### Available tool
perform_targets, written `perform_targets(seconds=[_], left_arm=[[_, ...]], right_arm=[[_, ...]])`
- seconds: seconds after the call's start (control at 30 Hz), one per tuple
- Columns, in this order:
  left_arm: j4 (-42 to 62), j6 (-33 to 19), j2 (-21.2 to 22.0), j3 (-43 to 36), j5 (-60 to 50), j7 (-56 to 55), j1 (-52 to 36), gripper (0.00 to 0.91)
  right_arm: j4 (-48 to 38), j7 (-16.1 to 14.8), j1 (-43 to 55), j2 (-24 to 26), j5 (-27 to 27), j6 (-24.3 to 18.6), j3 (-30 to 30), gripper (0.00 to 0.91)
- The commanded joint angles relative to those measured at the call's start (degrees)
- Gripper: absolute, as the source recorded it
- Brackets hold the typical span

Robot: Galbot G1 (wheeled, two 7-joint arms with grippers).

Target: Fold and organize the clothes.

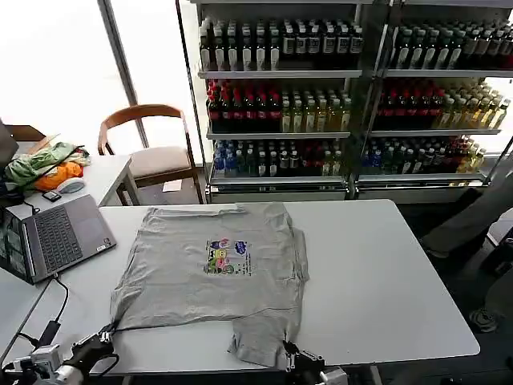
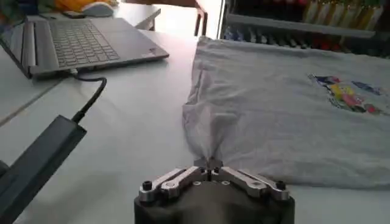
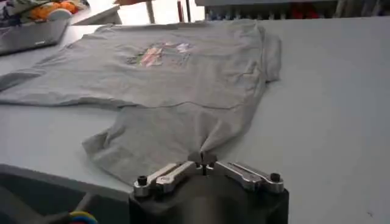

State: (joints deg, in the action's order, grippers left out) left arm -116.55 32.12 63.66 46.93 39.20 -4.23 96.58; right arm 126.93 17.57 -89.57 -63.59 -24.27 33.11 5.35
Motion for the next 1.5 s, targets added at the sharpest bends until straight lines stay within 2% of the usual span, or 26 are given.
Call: perform_targets(seconds=[0.03,0.3,0.57,0.7,0.93,1.03,1.27,1.37,1.4,1.43,1.5], left_arm=[[-2.41,0.03,0.56,-0.03,0.32,-0.55,0.40,0.000],[-7.77,0.88,0.96,1.05,0.97,-1.17,5.86,0.000],[-12.68,0.97,0.36,3.15,0.94,-1.57,10.38,0.000],[-12.69,0.98,-1.16,3.30,0.92,-1.72,10.25,0.000],[-12.29,1.01,-4.85,3.28,2.08,-1.90,7.06,0.000],[-11.15,1.05,-6.67,2.84,2.59,-2.05,4.13,0.000],[-7.66,1.05,-10.32,0.97,5.20,-1.81,-0.90,0.000],[-7.50,1.06,-10.64,1.07,5.60,-1.72,-0.81,0.000],[-7.76,1.06,-10.39,1.20,5.59,-1.55,-0.06,0.000],[-8.08,1.03,-9.85,1.21,5.49,-1.42,0.46,0.000],[-8.29,1.02,-8.83,0.99,5.16,-1.17,1.04,0.000]], right_arm=[[0.98,-0.92,-0.20,0.96,-0.34,-0.03,1.65,0.000],[6.75,-2.48,-6.48,5.21,-2.27,-0.37,6.60,0.000],[11.16,-4.29,-14.01,8.54,-2.92,-4.67,10.45,0.000],[10.36,-4.60,-11.88,7.01,-3.28,-7.71,10.36,0.000],[8.98,-5.19,-5.31,3.36,-3.74,-9.19,9.64,0.000],[8.06,-4.73,-0.62,0.54,-3.65,-8.46,9.12,0.000],[5.01,-4.46,4.67,-1.42,-3.66,-8.06,8.17,0.000],[5.74,-4.85,3.74,-1.20,-4.02,-6.77,8.41,0.000],[6.34,-4.93,2.62,-0.88,-3.95,-6.69,8.43,0.615],[7.03,-4.60,1.01,-0.17,-3.26,-5.92,8.50,0.907],[7.82,-4.70,-1.65,1.23,-3.21,-5.08,9.08,0.907]])
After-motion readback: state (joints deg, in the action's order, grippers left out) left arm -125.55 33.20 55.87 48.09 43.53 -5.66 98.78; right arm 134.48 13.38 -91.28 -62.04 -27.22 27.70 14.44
